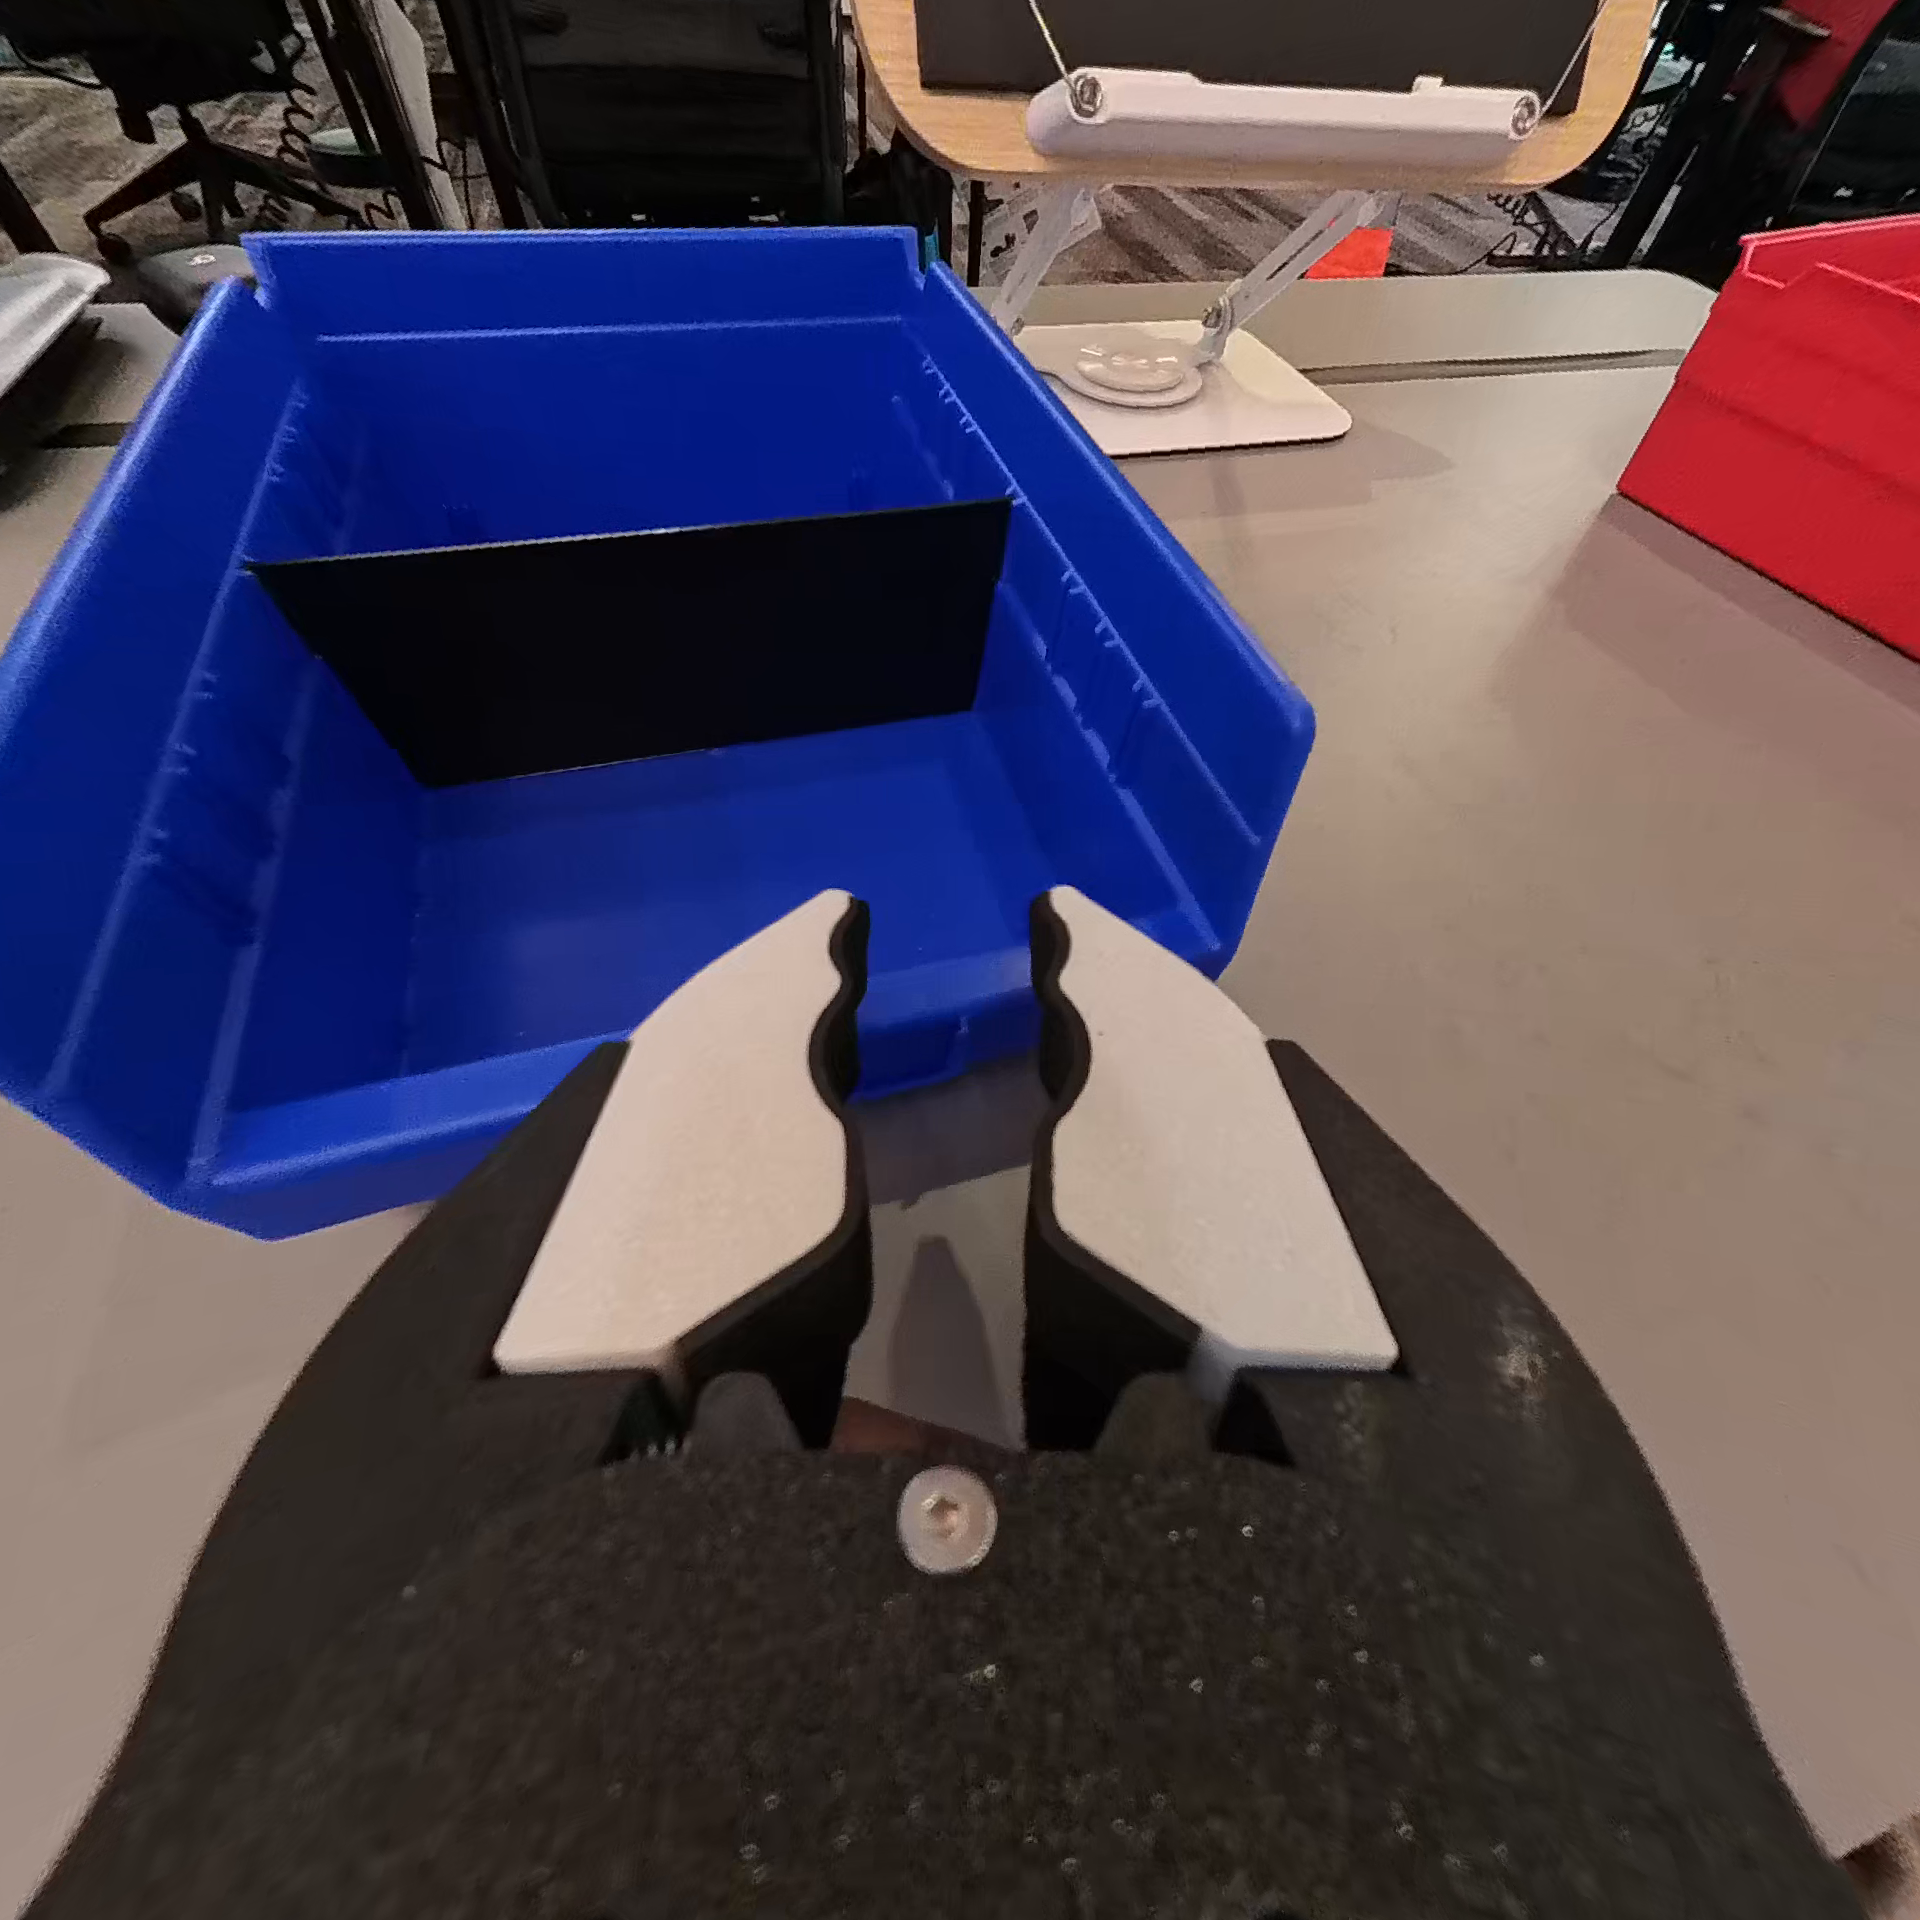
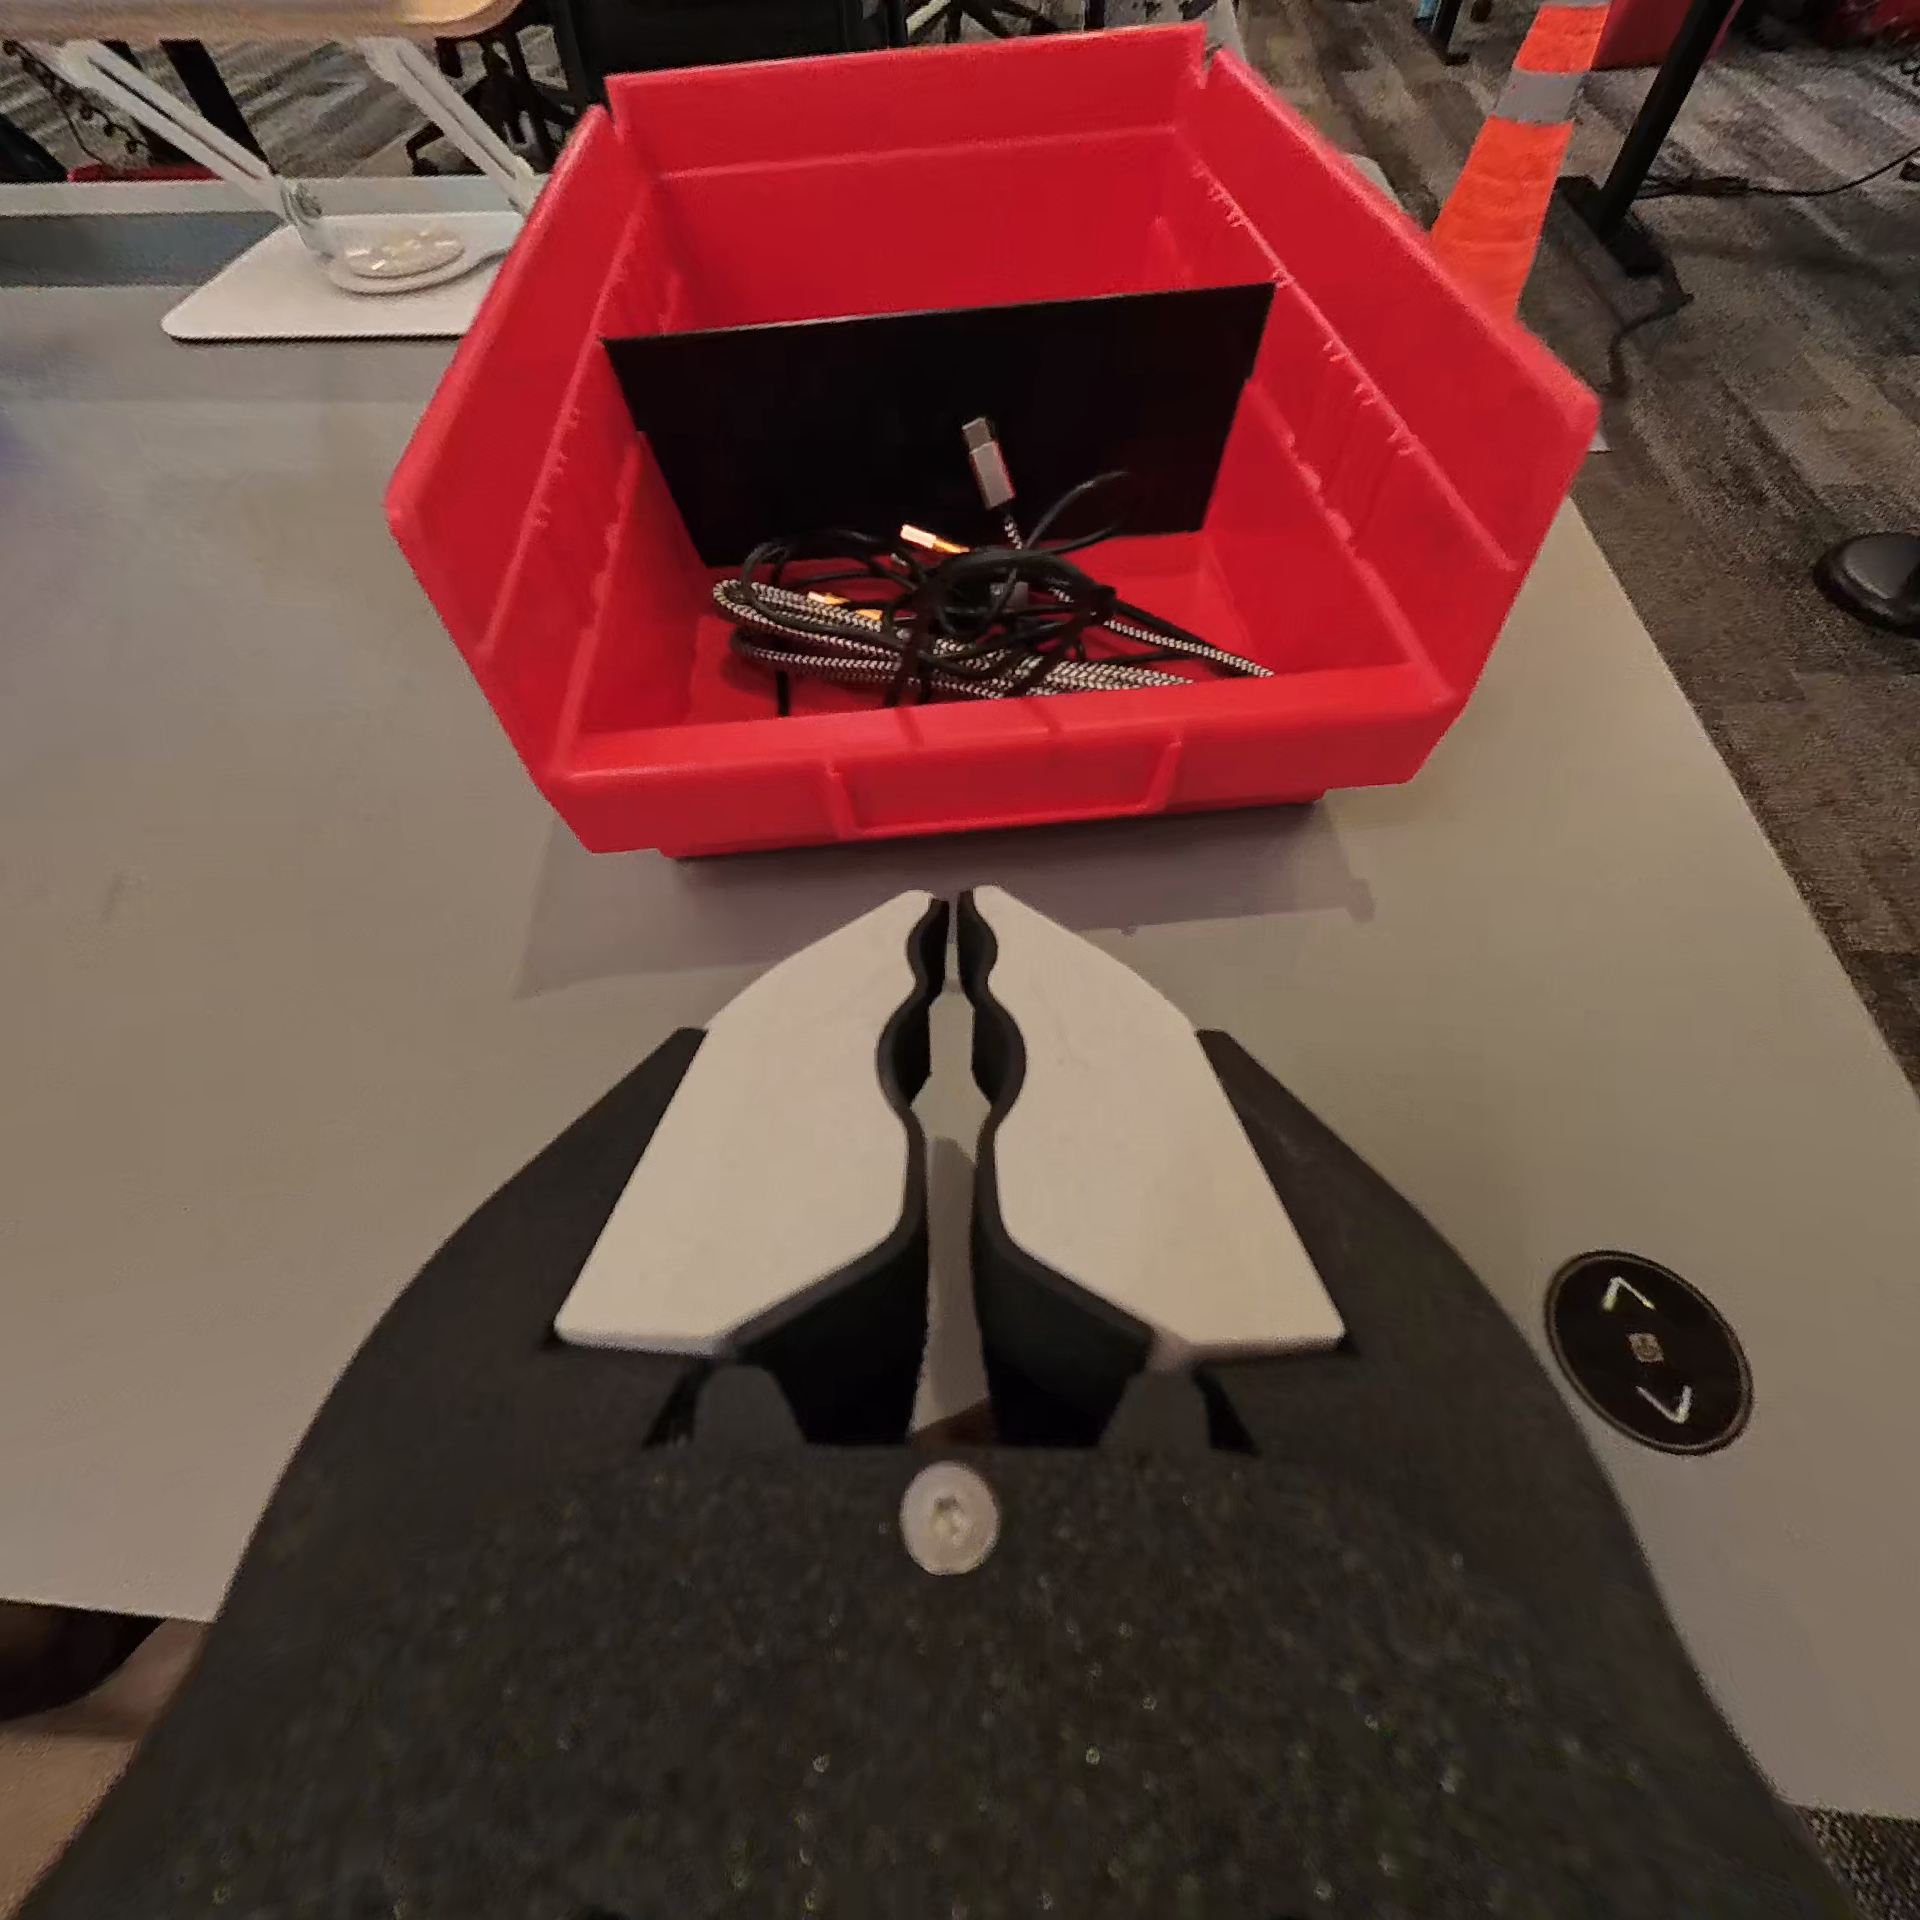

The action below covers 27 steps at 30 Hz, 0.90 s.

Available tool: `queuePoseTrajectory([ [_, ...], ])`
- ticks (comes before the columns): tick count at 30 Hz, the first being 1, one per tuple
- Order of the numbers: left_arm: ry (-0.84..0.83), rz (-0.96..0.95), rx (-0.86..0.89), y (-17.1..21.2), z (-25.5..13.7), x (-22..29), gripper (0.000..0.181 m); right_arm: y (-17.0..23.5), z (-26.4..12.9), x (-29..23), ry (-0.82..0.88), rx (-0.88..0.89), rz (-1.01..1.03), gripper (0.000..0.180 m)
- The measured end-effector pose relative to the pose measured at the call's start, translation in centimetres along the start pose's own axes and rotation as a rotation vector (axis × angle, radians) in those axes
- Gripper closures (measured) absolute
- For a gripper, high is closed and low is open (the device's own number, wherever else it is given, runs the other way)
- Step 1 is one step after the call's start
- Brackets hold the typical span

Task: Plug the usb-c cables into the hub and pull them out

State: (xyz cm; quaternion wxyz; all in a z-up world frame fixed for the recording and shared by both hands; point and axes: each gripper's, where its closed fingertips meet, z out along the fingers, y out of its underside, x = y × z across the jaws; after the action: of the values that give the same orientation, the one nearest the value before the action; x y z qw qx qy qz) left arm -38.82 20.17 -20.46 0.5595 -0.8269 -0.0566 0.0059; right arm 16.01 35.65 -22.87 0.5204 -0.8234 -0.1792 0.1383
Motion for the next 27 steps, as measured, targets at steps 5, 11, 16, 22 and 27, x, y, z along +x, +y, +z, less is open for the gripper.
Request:
queuePoseTrajectory([
  [5,0.007,-0.011,-0.006,0.2,-0.1,-0.1,0.152,0.0,0.7,-1.7,-0.033,-0.008,-0.042,0.177],
  [11,-0.008,-0.023,-0.015,0.9,-1.3,-0.9,0.152,-1.0,2.4,-6.1,-0.168,0.013,-0.104,0.161],
  [16,-0.049,-0.034,-0.022,1.8,-3.1,-2.6,0.152,-2.6,4.3,-9.7,-0.204,0.060,-0.133,0.140],
  [22,-0.096,-0.077,-0.037,3.1,-5.4,-4.7,0.152,-3.7,7.3,-11.7,-0.136,0.048,-0.131,0.122],
  [27,-0.071,-0.073,-0.050,3.9,-6.3,-4.2,0.148,-3.6,8.2,-15.7,-0.161,0.013,-0.178,0.112],
])
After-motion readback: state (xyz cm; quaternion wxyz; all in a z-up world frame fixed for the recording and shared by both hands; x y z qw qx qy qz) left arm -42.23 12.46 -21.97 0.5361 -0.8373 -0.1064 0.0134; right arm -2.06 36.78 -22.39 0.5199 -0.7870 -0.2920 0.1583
